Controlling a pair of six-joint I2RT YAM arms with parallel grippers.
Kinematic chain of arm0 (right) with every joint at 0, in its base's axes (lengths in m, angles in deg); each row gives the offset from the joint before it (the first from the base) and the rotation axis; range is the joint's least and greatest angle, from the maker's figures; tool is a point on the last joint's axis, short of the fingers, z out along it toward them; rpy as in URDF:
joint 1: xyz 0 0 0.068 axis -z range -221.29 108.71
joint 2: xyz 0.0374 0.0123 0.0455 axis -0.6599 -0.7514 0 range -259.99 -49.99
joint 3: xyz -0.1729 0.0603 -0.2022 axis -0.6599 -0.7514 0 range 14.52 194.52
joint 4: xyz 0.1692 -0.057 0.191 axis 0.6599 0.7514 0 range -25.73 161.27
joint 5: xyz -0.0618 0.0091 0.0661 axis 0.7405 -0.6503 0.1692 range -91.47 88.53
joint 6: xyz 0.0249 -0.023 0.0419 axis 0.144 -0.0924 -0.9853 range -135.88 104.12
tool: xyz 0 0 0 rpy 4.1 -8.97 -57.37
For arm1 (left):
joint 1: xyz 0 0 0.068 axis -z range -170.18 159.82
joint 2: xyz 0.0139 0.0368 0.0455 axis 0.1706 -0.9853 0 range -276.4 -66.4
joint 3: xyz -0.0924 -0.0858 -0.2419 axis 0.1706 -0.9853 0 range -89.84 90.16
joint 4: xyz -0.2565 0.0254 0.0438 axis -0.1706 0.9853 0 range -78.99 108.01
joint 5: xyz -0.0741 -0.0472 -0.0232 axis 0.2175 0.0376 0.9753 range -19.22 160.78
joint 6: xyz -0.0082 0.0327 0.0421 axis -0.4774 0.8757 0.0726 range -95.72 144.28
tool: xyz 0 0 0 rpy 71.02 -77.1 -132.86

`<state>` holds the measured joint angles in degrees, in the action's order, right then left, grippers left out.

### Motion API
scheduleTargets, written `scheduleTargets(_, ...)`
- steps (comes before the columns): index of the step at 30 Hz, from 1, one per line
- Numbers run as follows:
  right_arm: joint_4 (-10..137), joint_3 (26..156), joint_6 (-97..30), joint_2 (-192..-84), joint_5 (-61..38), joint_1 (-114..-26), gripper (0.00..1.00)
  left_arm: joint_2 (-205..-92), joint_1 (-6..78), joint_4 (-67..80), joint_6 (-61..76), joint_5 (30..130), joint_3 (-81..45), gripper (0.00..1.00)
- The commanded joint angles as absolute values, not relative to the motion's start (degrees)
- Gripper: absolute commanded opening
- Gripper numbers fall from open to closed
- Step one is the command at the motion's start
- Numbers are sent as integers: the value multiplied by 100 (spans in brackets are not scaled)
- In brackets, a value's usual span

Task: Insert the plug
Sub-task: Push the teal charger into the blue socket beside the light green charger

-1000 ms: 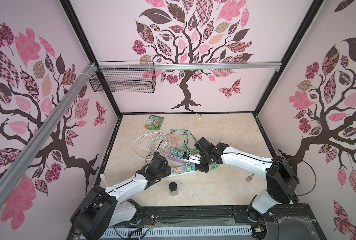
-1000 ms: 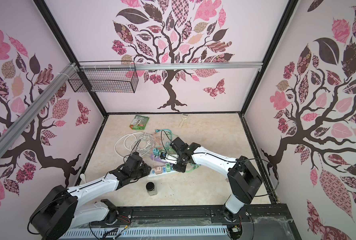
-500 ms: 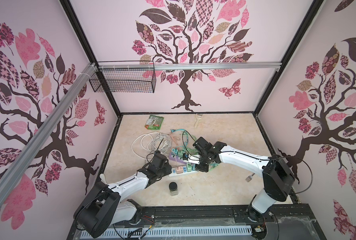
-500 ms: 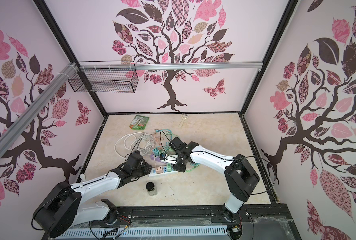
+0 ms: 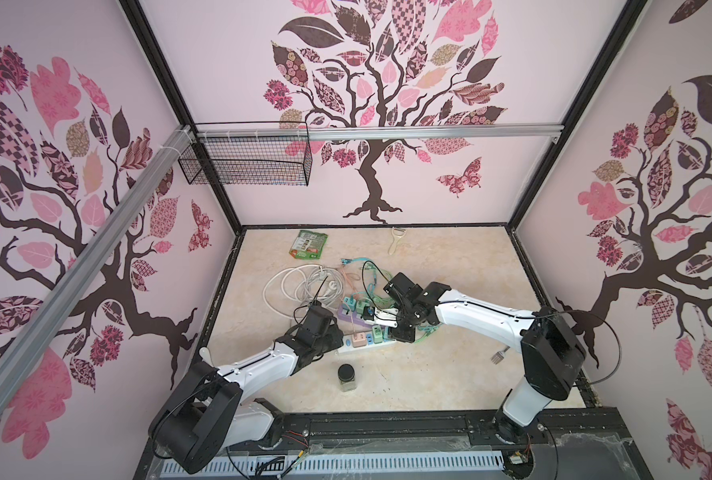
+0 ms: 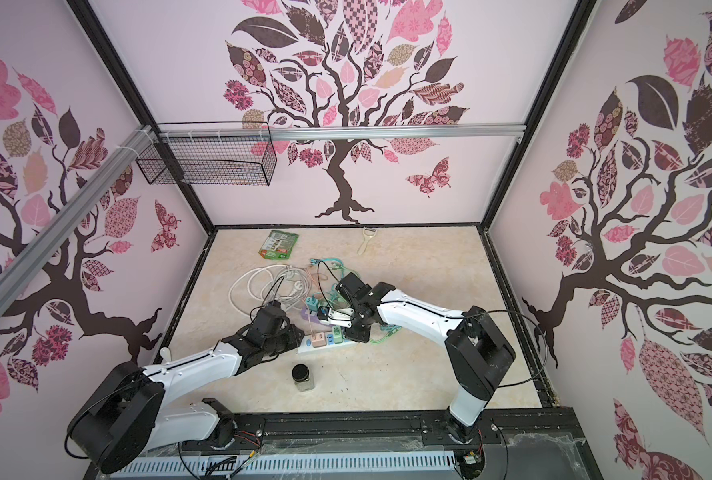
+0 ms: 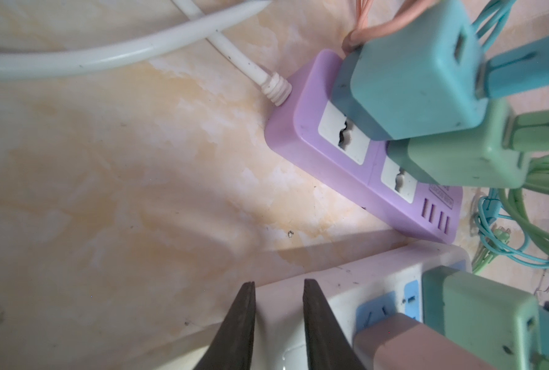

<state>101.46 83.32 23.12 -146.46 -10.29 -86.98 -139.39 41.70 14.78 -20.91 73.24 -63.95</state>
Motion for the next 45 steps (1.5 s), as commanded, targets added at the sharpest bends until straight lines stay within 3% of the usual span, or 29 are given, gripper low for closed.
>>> scheduleTargets(1,10448,8460,2521,-14911,-1040,-8729,23,-14071,4150,1672,-1909,7471,-6233,28)
scheduleTargets(20,10846,8386,2463,-14913,-1032,-8897,24,-14555,4051,1678,-1700,7719,-5767,24)
scheduleTargets(31,10918,8281,2285,-14835,-1078,-9014,24,-13426,3988,3052,-1545,7299,-5594,36)
scheduleTargets(40,10901,8244,2086,-14638,-1241,-9067,25,-12401,3988,3158,-1938,7627,-6528,33)
scheduleTargets(45,10863,8259,2001,-14597,-1368,-9112,25,-12641,3993,2904,-1924,7607,-6631,33)
